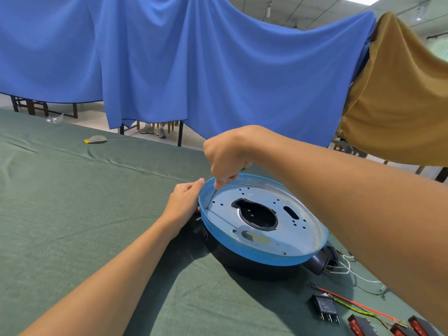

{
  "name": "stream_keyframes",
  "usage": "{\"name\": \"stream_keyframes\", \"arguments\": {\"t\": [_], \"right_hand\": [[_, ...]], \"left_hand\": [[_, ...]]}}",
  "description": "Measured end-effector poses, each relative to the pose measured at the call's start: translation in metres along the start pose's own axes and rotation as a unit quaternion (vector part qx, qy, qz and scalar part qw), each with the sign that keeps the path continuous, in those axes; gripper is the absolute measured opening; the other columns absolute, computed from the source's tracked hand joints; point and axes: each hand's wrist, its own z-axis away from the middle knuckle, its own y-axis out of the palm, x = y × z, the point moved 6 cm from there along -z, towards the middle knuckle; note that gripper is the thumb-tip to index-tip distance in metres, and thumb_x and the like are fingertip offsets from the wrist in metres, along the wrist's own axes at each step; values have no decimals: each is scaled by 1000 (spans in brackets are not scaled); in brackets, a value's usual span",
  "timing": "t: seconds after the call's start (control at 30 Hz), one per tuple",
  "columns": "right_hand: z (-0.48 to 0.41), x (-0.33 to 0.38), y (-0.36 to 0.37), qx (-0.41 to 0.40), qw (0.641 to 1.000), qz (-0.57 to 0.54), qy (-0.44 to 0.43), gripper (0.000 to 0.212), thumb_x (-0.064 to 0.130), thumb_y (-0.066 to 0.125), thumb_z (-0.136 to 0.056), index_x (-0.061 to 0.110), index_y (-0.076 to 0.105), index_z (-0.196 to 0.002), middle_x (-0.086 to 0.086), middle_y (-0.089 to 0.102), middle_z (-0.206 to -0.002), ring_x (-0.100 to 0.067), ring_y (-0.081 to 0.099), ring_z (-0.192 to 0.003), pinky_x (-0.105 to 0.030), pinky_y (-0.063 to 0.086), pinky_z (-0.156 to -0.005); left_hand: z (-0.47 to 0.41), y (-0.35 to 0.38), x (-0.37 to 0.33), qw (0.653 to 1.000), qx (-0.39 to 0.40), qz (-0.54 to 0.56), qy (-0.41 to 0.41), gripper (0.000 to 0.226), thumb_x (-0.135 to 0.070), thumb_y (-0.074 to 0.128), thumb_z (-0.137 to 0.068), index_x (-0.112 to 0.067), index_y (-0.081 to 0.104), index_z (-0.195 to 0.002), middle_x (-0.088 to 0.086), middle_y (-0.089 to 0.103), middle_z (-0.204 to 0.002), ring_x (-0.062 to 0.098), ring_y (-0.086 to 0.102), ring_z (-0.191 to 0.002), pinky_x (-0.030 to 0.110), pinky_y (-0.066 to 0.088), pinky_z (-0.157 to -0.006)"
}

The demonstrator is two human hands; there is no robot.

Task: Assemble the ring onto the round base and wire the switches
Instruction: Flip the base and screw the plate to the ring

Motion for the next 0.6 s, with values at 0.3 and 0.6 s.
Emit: {"name": "stream_keyframes", "arguments": {"t": [0.3, 0.6], "right_hand": [[38, -29, 47, -30, 977, -185, 99, 37, 32, 50, -97, 12, 62, -68, 2, 66, -61, -15, 49, -49, -24, 43, -48], [49, -30, 137, -120, 897, -372, 204, 31, 27, 28, -104, 19, 53, -89, -2, 53, -80, -20, 52, -73, -39, 41, -71]], "left_hand": [[-3, -12, -7, 994, -25, -38, -95, 44, -50, 46, -99, -9, 64, -99, 7, 71, -90, 19, 69, -72, 23, 51, -46], [10, -7, -30, 926, 201, -285, -146, 37, -49, 62, -88, -15, 65, -100, 14, 73, -93, 26, 73, -67, 33, 59, -57]]}}
